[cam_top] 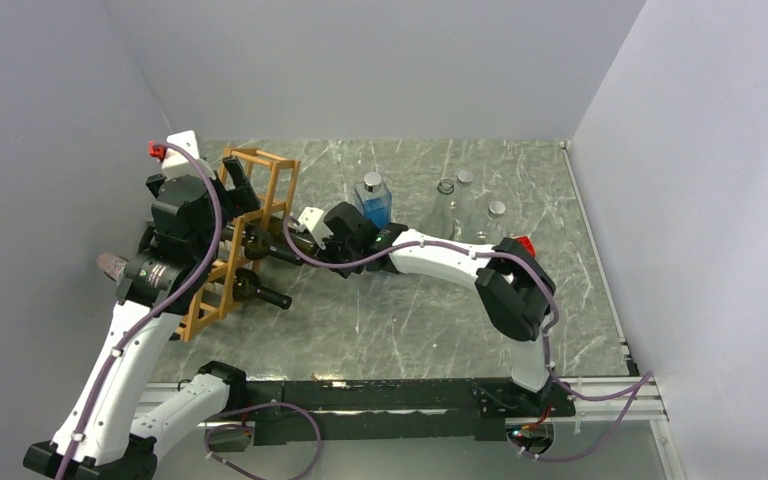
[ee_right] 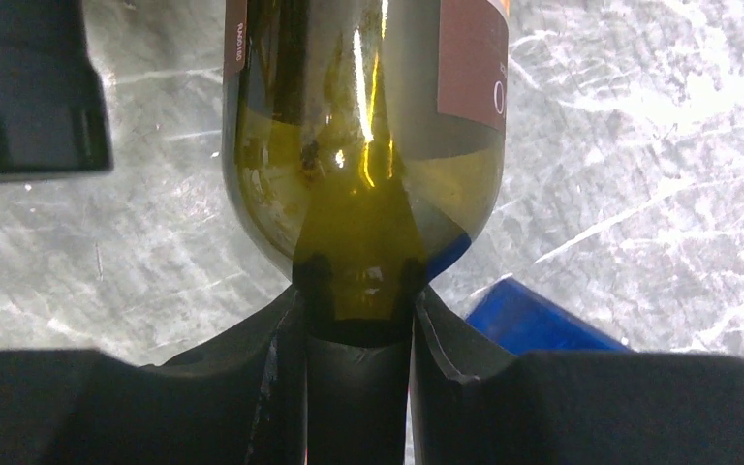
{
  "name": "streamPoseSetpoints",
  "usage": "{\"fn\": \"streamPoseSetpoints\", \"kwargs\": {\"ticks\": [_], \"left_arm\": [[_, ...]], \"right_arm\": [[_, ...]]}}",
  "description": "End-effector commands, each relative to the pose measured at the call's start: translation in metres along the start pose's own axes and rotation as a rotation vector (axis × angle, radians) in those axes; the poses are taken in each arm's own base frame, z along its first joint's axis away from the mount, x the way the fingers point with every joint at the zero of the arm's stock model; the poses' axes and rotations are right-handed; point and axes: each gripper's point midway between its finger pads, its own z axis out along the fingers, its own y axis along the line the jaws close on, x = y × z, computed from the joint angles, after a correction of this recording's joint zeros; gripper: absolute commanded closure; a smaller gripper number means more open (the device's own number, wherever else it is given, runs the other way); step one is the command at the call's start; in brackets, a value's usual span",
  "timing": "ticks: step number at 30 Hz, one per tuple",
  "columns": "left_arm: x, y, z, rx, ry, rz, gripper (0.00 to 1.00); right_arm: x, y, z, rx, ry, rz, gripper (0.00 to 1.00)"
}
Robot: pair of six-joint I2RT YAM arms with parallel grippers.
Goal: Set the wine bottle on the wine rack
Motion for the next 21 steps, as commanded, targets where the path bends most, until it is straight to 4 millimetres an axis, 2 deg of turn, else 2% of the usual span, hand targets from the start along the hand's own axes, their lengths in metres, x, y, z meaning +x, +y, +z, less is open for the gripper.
{"fn": "streamPoseSetpoints", "kwargs": {"ticks": [1,21], "left_arm": [[-0.003,-0.003,0.002,0.018,-0.023,-0.028,0.01],[0.007,-0.002,0.007,0.026,-0.009,-0.023,0.01]], "right_arm": [[-0.091,-0.016,-0.013,0.017,-0.281,-0.072,1.00],[-0.121,-0.015,0.016,-0.061,-0.339,-0.091,1.00]]}}
